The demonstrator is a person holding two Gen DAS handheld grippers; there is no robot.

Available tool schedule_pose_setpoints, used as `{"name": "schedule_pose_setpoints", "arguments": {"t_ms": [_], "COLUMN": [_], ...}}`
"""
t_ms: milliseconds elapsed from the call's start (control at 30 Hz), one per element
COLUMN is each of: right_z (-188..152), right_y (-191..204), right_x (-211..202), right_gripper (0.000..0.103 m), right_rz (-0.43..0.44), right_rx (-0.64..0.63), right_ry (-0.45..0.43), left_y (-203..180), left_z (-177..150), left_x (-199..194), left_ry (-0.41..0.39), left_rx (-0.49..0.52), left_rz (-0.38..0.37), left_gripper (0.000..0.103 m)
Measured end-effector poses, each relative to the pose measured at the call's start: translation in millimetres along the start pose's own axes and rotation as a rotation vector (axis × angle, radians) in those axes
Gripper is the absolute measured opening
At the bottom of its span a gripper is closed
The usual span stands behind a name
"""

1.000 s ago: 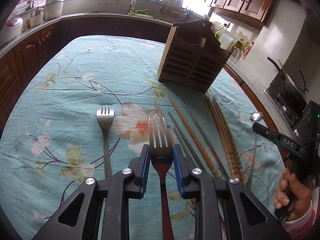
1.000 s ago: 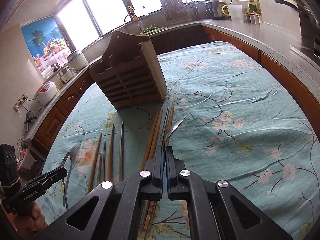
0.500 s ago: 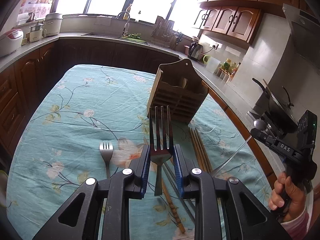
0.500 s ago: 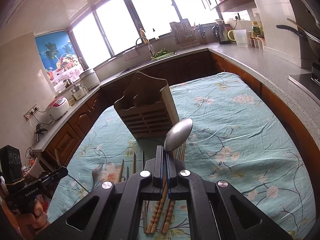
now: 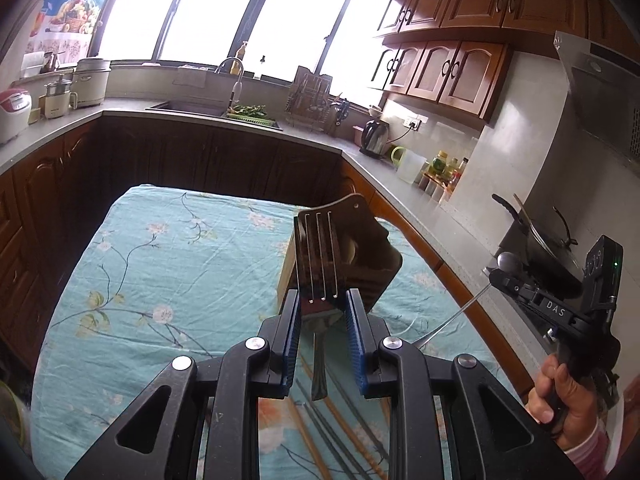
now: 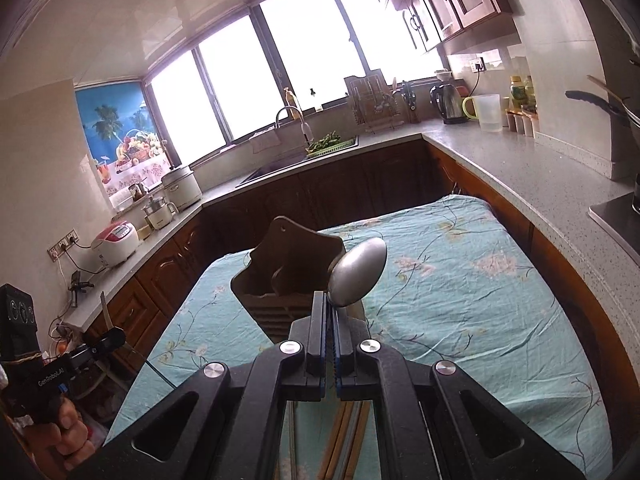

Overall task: Organize utensils
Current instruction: 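Lift and carry the fork and spoon with both tools over the wooden holder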

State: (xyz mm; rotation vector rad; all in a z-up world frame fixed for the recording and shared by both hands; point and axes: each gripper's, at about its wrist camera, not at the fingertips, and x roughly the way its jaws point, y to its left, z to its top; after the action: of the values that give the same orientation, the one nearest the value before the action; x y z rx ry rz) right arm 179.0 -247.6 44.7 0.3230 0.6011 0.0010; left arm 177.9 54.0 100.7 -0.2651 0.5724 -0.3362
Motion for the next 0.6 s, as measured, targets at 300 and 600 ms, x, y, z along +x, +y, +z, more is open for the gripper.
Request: {"name": "schedule_pose_setpoints", "arguments": {"t_ms": [300,600], "right_z": [56,79], "right_y": [9,16], "right_x": [33,93], "right_gripper": [0.002,0.002], "right_rz": [-0.026,-0.083], "right_rx": [-0.051,-0.141], "right_ry": [-0.088,-0.058], "left_y": [8,23], "left_z": [51,82], "left_x": [54,145], "left_ry": [-0.078,-0.067], "left_rx": [0.019,-0.01], "left_rz": [-0.01,-0.003], "left_gripper": [0.02,0.02]}}
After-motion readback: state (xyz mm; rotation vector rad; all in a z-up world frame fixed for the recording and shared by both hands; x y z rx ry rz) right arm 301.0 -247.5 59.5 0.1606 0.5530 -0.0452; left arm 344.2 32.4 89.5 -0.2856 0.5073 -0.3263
